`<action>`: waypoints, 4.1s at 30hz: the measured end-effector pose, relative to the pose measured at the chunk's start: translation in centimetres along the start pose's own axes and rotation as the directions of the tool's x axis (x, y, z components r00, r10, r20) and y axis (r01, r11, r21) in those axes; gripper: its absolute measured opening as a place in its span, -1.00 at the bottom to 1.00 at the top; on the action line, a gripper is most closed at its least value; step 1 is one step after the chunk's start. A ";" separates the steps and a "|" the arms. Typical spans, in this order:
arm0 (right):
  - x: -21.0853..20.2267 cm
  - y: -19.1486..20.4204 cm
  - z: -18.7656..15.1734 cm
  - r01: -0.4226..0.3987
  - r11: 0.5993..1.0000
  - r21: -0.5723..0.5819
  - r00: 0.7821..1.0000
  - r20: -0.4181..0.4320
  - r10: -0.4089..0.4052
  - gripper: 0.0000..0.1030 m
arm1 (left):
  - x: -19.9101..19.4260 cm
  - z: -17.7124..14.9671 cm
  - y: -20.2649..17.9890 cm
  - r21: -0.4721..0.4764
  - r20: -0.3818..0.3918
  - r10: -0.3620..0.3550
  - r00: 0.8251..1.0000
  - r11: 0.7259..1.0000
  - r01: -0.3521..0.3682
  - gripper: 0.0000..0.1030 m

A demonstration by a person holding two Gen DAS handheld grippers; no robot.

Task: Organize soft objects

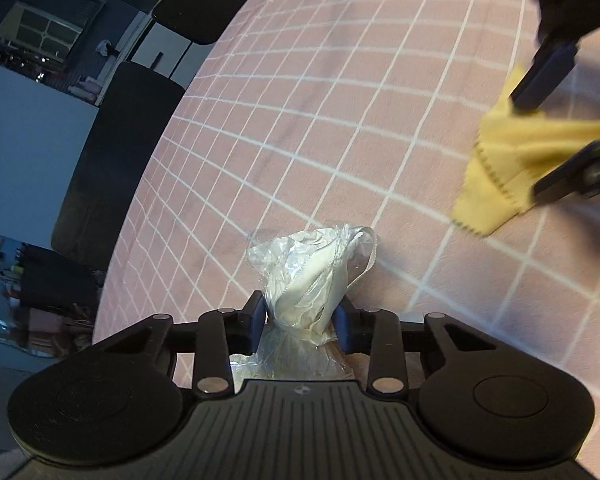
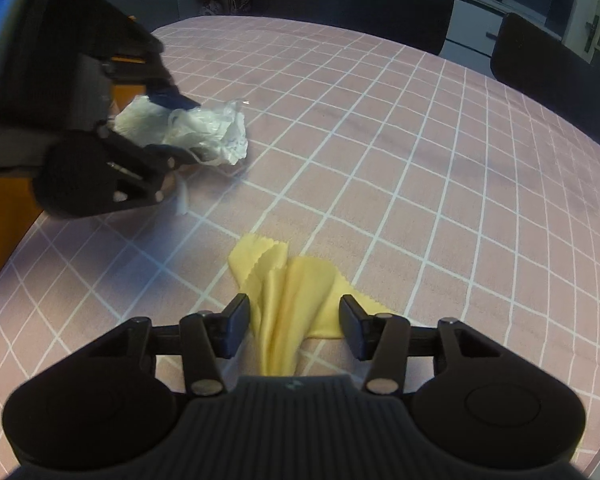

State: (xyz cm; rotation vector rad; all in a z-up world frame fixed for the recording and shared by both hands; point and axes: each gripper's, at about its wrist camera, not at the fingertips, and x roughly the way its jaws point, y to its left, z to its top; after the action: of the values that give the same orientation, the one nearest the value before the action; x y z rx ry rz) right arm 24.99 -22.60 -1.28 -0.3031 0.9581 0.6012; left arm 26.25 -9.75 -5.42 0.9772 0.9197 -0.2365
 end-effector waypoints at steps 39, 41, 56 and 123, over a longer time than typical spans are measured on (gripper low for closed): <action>-15.2 20.7 6.7 -0.086 0.921 -0.381 0.956 0.227 0.184 -0.95 | -20.7 -20.1 11.4 -0.579 0.247 0.012 0.969 0.804 0.138 -0.24; -14.2 22.4 7.8 -0.114 0.909 -0.400 0.952 0.218 0.215 -0.95 | -19.5 -21.4 12.0 -0.617 0.230 0.010 0.973 0.774 0.138 -0.24; -2.5 28.4 11.7 -0.150 0.881 -0.448 0.982 0.038 0.186 -0.94 | -12.3 -27.1 14.1 -0.727 0.176 -0.237 0.955 0.622 0.289 -0.24; -19.6 19.6 -3.7 0.189 0.982 -0.010 0.795 0.589 -0.147 0.74 | -29.5 -22.1 3.6 -0.665 0.596 0.362 0.717 0.723 0.187 0.05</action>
State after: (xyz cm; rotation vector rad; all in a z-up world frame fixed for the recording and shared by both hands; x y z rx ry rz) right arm 2.27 -15.49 13.41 -0.2376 0.3032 0.5172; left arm -2.34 3.56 14.09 0.1588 0.1781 -0.1299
